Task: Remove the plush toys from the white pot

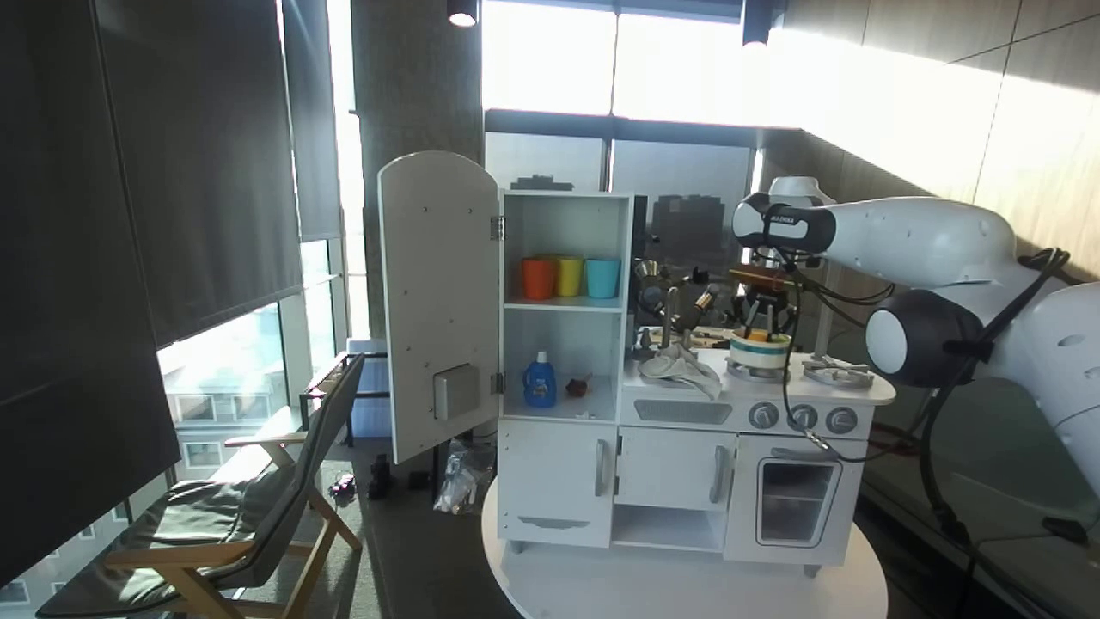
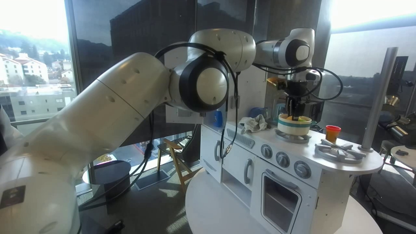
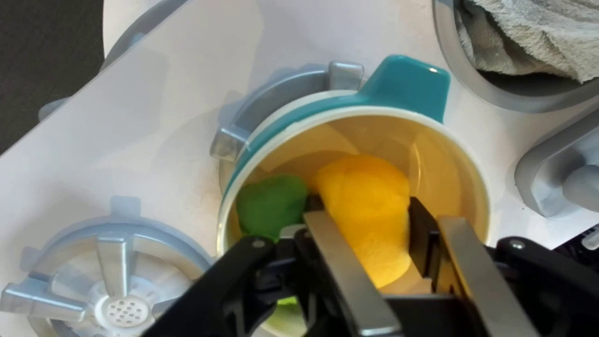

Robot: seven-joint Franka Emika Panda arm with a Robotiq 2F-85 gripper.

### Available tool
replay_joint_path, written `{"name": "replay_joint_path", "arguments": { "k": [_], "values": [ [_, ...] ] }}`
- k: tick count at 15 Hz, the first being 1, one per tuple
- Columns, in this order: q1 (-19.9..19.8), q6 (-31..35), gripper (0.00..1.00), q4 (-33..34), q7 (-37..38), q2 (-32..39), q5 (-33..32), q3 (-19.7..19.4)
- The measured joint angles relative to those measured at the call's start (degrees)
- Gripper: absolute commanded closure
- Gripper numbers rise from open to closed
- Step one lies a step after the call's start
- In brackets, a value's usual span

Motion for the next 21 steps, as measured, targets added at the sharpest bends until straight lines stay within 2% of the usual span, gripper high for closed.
{"name": "replay_joint_path", "arguments": {
  "k": [4,5,15,18,21],
  "values": [
    [-0.04,-0.4,0.93,1.0,1.05,-0.19,0.0,0.0],
    [-0.06,-0.93,0.89,1.25,1.58,-0.4,0.0,0.0],
    [-0.4,-3.4,0.89,4.72,4.09,-4.01,0.0,0.0],
    [0.92,-3.57,0.89,5.9,4.0,-5.8,-0.03,0.05],
    [3.84,-3.62,0.89,6.66,3.65,-6.84,-0.13,0.25]
  ]
}}
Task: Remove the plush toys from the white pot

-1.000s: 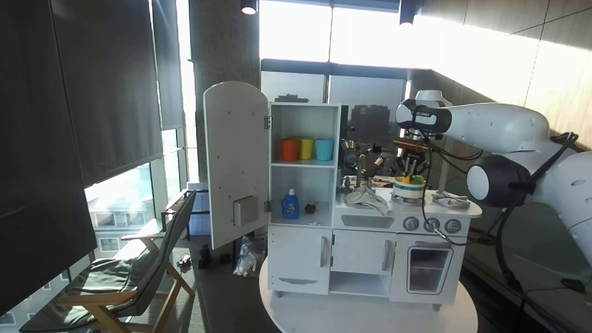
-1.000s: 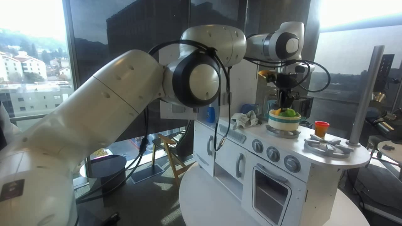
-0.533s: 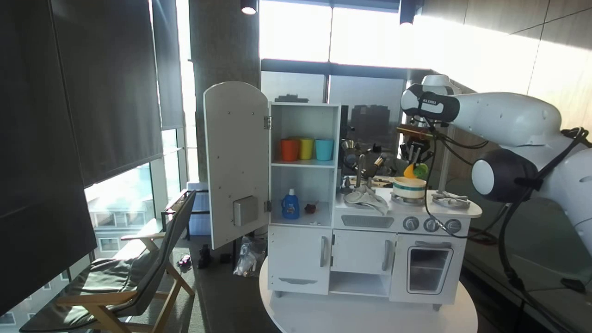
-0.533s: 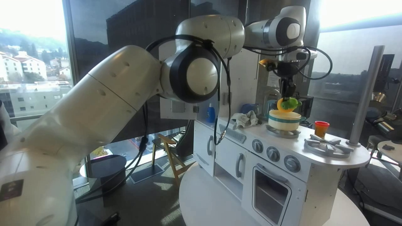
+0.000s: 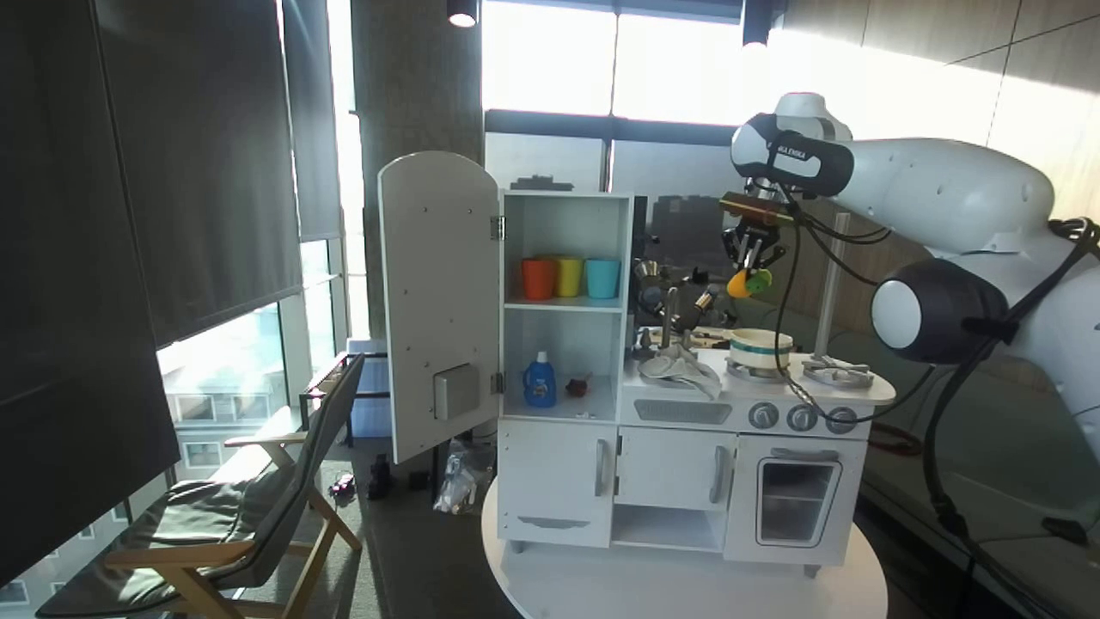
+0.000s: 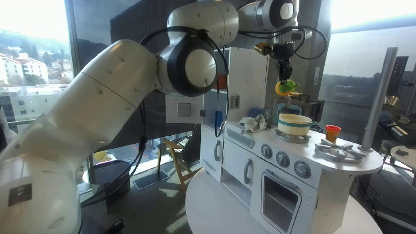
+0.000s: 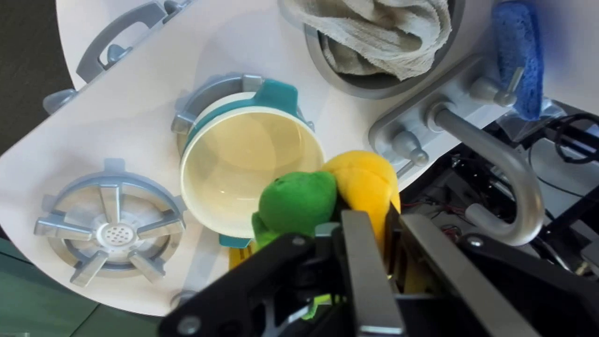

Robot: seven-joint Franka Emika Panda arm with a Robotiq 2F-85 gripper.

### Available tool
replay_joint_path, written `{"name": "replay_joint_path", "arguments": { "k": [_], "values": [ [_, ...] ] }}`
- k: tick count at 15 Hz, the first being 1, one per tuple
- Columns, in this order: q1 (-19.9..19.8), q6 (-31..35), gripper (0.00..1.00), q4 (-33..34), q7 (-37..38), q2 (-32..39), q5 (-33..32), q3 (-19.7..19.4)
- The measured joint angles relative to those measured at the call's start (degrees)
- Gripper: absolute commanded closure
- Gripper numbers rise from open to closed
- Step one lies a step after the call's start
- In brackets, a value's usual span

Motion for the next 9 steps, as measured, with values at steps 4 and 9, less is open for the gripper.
{"name": "replay_joint_path", "arguments": {
  "k": [4,9],
  "values": [
    [4.45,-0.03,0.89,-0.13,-0.61,1.06,0.01,1.37],
    [7.41,-0.03,0.89,-0.27,-1.53,4.04,0.01,2.25]
  ]
}}
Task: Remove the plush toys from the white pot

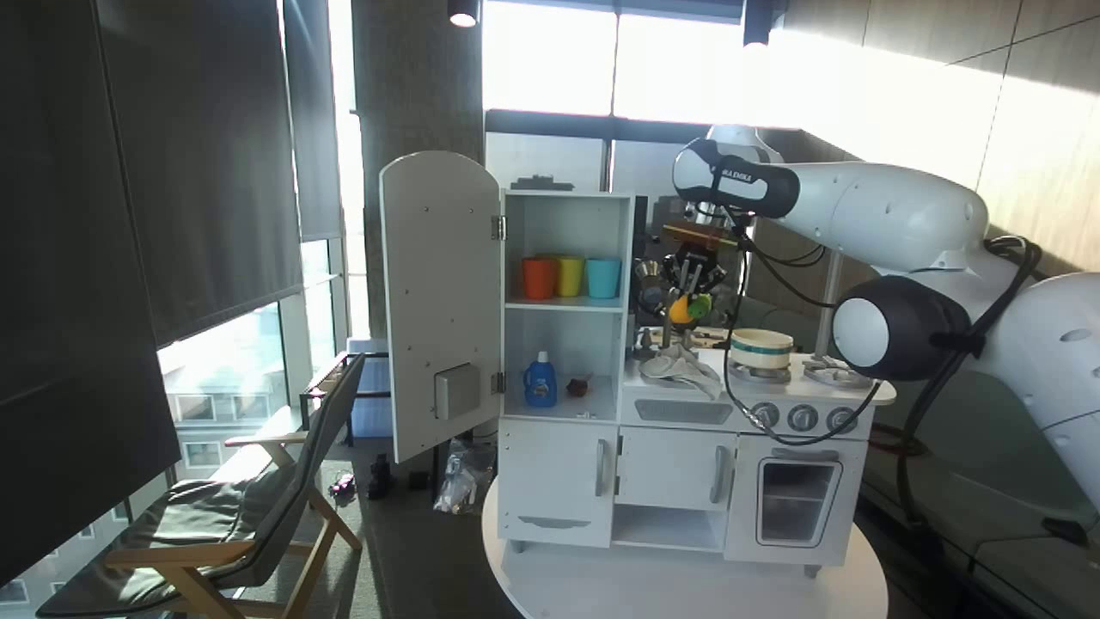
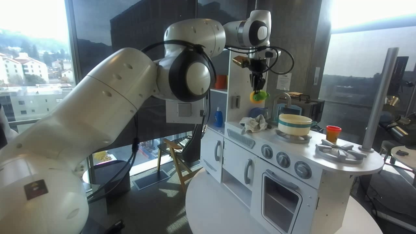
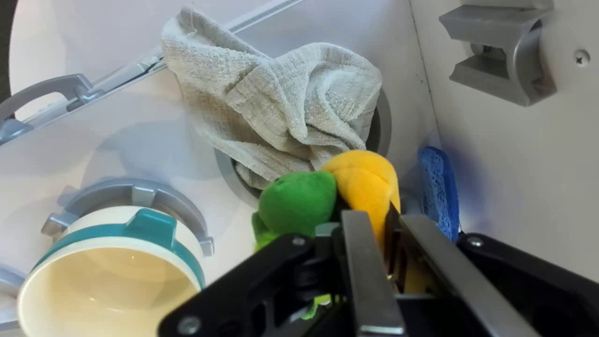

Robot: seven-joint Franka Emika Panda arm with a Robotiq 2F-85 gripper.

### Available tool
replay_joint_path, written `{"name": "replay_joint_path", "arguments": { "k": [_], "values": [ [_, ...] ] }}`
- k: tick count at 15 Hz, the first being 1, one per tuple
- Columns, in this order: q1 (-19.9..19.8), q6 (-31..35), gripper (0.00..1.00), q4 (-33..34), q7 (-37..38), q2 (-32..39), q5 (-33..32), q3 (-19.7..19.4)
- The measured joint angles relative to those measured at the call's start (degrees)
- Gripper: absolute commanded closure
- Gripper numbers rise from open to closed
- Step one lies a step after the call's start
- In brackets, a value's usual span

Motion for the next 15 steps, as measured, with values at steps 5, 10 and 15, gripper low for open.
{"name": "replay_joint_path", "arguments": {
  "k": [5,10,15],
  "values": [
    [0.15,0.09,0.89,-0.09,-0.44,3.21,0.0,0.02],
    [0.33,0.12,0.89,-0.09,-0.53,5.19,0.02,0.16],
    [0.4,0.07,0.48,-0.1,-0.54,6.57,0.07,0.33]
  ]
}}
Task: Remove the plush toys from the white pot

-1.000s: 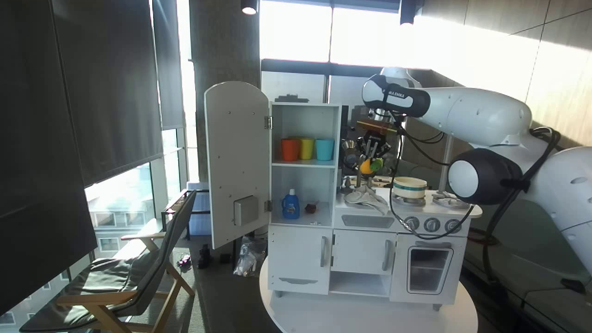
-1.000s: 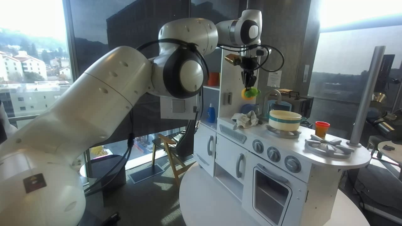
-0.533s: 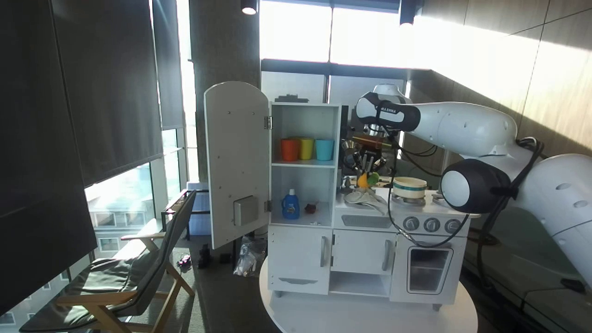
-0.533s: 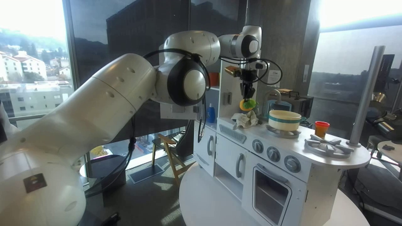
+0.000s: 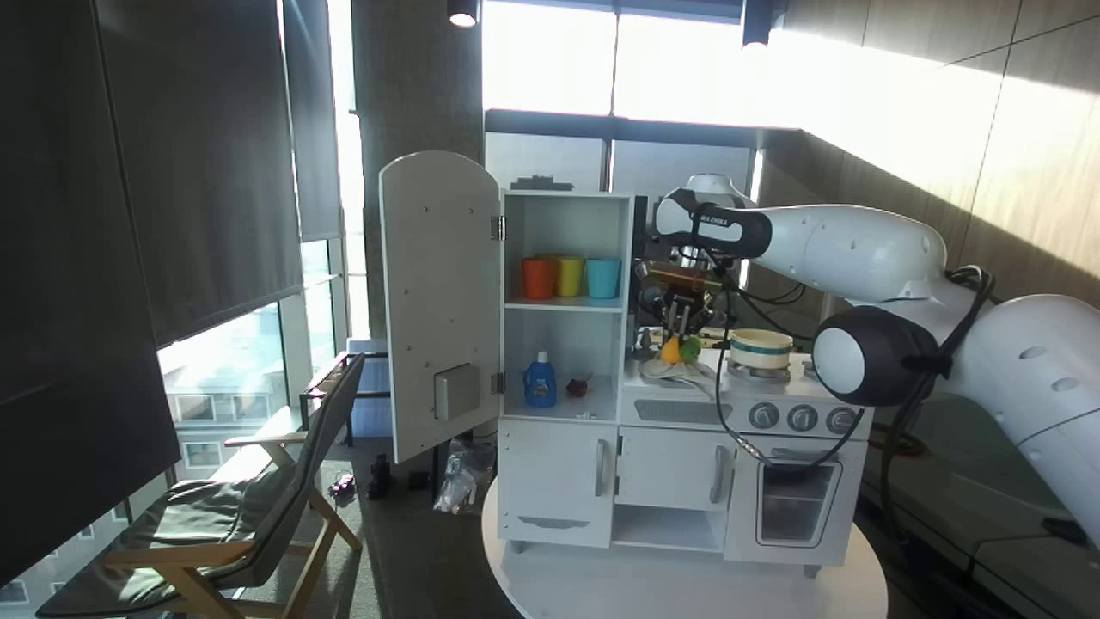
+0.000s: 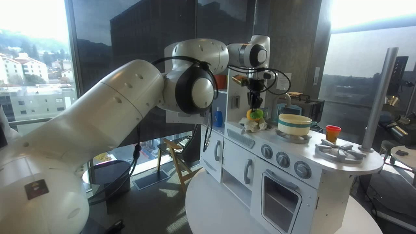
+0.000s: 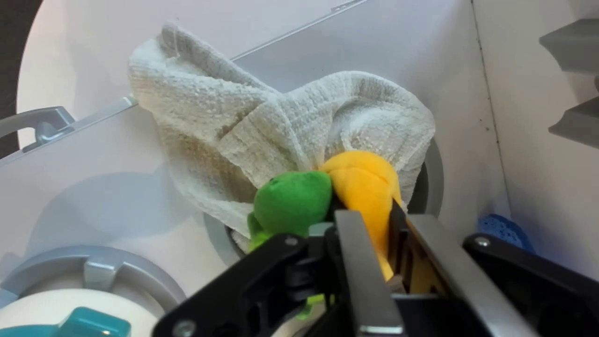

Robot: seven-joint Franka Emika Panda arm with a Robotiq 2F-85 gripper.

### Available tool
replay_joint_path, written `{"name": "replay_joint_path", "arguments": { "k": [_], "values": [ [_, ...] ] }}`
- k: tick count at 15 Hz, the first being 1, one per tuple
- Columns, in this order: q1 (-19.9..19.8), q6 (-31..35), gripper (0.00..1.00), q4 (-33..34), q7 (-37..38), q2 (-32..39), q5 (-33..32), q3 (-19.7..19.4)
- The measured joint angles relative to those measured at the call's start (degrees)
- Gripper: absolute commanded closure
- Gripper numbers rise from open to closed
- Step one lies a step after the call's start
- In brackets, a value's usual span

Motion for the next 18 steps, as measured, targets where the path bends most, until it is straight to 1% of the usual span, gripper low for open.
{"name": "replay_joint_path", "arguments": {
  "k": [2,3,5,6,8,12,18],
  "values": [
    [0.0,-0.01,0.34,-0.02,0.07,0.68,0.01,0.03],
    [-0.01,-0.02,0.24,-0.03,0.16,1.0,0.01,0.03],
    [-0.07,-0.02,0.11,-0.02,0.34,1.55,0.01,0.03],
    [-0.11,-0.02,0.02,-0.02,0.47,1.78,0.01,0.03],
    [-0.27,-0.02,0.0,-0.02,0.8,2.0,0.03,0.03],
    [-1.22,0.03,0.0,0.7,1.63,1.73,0.19,0.03],
    [-4.54,-0.05,0.0,2.44,3.27,-0.87,2.12,0.05]
  ]
}}
